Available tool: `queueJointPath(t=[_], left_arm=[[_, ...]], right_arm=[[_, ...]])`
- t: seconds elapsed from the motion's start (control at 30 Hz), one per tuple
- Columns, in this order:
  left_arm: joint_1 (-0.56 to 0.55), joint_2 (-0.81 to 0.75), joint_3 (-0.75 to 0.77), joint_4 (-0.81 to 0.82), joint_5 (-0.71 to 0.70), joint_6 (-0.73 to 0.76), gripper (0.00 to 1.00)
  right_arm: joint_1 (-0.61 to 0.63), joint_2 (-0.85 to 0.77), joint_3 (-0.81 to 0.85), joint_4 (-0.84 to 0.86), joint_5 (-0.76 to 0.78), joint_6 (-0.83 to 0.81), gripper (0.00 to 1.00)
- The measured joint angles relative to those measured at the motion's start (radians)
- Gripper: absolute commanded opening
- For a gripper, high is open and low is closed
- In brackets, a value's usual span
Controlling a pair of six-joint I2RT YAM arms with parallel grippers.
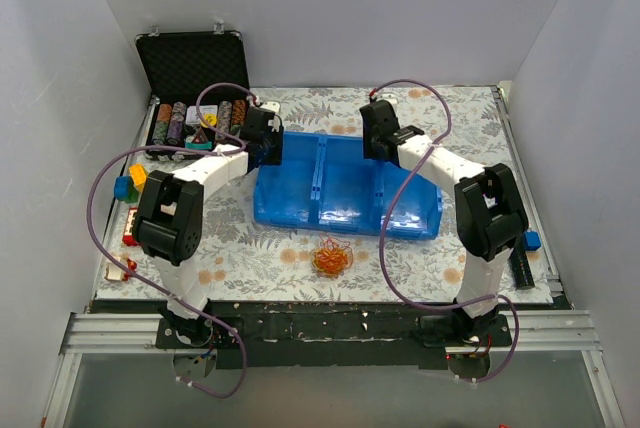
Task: Untangle the cables
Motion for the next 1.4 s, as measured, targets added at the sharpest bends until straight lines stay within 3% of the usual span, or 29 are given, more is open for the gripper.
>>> queueJointPath(t=[0.3,0.47,0.5,0.6,0.73,0.87,1.0,1.13,1.27,1.4], left_arm=[[0.008,0.036,0.046,0.003,-0.014,0.006,0.37],[0.009,0.036,0.046,0.010,-0.017,0.021,0.45],[0.010,0.036,0.046,0.011,-0.017,0.024,0.50],[0.013,0.032,0.048,0.012,-0.014,0.042,0.79],[0.028,0.018,0.091,-0.023,0.010,0.067,0.97],[0.040,-0.071,0.141,-0.095,0.097,0.093,0.98],[0.040,-0.286,0.119,-0.166,0.275,0.121,0.97],[-0.002,-0.542,-0.004,-0.201,0.426,0.168,0.98],[-0.059,-0.726,-0.187,-0.236,0.572,0.210,0.98],[-0.076,-0.785,-0.346,-0.211,0.685,0.196,0.85]], right_arm=[[-0.027,0.060,0.085,0.002,-0.014,-0.025,0.50],[-0.037,0.071,0.109,0.008,-0.037,-0.031,0.55],[-0.037,0.071,0.112,0.007,-0.040,-0.029,0.59],[-0.037,0.064,0.114,0.008,-0.047,-0.017,0.72],[-0.031,-0.021,0.076,0.009,-0.058,-0.003,0.77],[-0.012,-0.204,-0.005,0.025,-0.068,0.008,0.78],[0.049,-0.465,-0.158,0.101,-0.140,-0.011,0.74],[0.137,-0.649,-0.358,0.161,-0.250,-0.029,0.73],[0.236,-0.719,-0.596,0.188,-0.319,-0.026,0.72],[0.304,-0.751,-0.755,0.160,-0.322,-0.011,0.71]])
